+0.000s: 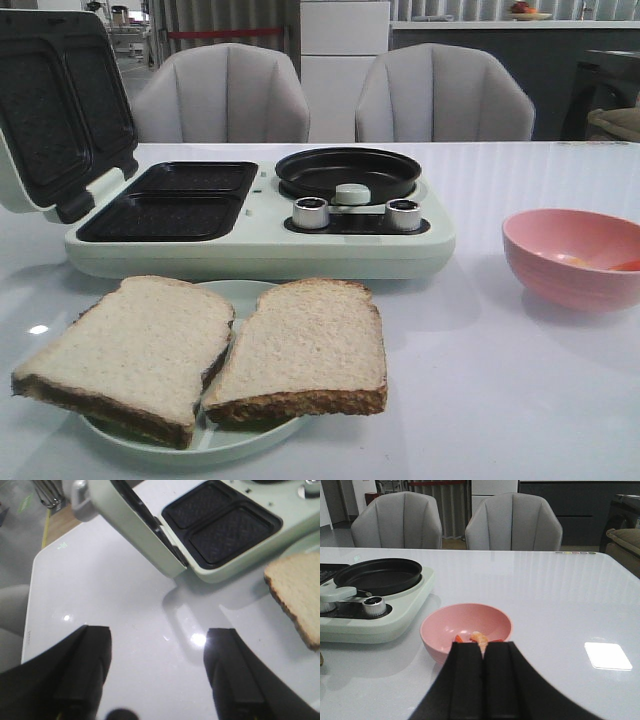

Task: Make breakfast with bread and shrimp
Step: 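Lower the left gripper and grasp the bread slice nearest the sandwich maker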

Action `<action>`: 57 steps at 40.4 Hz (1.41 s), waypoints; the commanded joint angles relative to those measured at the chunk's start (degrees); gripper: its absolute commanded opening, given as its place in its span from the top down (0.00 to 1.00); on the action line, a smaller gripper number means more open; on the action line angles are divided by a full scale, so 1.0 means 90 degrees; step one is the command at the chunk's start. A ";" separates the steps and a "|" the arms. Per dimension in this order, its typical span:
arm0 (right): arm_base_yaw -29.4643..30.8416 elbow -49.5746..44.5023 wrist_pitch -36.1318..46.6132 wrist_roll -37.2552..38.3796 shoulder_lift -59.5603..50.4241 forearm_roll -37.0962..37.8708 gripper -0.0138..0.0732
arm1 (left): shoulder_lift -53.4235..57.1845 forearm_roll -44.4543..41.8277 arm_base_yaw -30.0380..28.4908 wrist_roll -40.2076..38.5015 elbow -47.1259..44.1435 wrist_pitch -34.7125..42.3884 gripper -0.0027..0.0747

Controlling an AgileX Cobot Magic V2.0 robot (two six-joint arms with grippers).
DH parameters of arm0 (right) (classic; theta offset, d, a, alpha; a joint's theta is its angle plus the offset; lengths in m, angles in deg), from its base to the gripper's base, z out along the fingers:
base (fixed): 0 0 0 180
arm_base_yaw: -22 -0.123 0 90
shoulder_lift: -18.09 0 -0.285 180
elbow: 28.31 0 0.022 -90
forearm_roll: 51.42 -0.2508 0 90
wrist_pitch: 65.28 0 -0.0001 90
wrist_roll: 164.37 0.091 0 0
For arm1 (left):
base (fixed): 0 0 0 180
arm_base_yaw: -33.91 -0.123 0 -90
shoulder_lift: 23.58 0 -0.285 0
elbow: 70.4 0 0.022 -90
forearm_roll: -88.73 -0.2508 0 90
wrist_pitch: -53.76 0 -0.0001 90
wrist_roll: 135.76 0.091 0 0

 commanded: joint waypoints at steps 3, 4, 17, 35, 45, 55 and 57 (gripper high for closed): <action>-0.0028 0.0021 0.0577 -0.0002 -0.0120 0.0059 0.88 | -0.0472 -0.1035 0.0983 -0.0005 0.0195 0.0056 0.38; -0.0028 0.0021 0.0577 -0.0002 -0.0120 0.0059 0.88 | -0.0571 -0.1212 0.1198 -0.0005 0.0195 -0.0016 0.38; -0.0028 0.0021 0.0577 -0.0002 -0.0120 0.0059 0.88 | -0.2163 -0.2809 0.3488 -0.0005 0.0195 -0.0807 0.38; -0.0028 0.0021 0.0577 -0.0002 -0.0120 0.0059 0.88 | -0.4324 -0.3819 0.3782 -0.0047 0.0195 -0.0210 0.34; -0.0028 0.0021 0.0577 -0.0002 -0.0120 0.0059 0.88 | -0.5366 -0.4226 0.3782 -0.0047 0.0195 -0.0145 0.34; -0.0028 0.0021 0.0577 -0.0002 -0.0120 0.0059 0.88 | -0.5869 -0.4683 0.3782 -0.0047 0.0357 -0.0079 0.34; -0.0028 0.0021 0.0577 -0.0002 -0.0120 0.0059 0.88 | -0.5943 -0.4758 0.3782 -0.0047 0.0401 -0.0079 0.34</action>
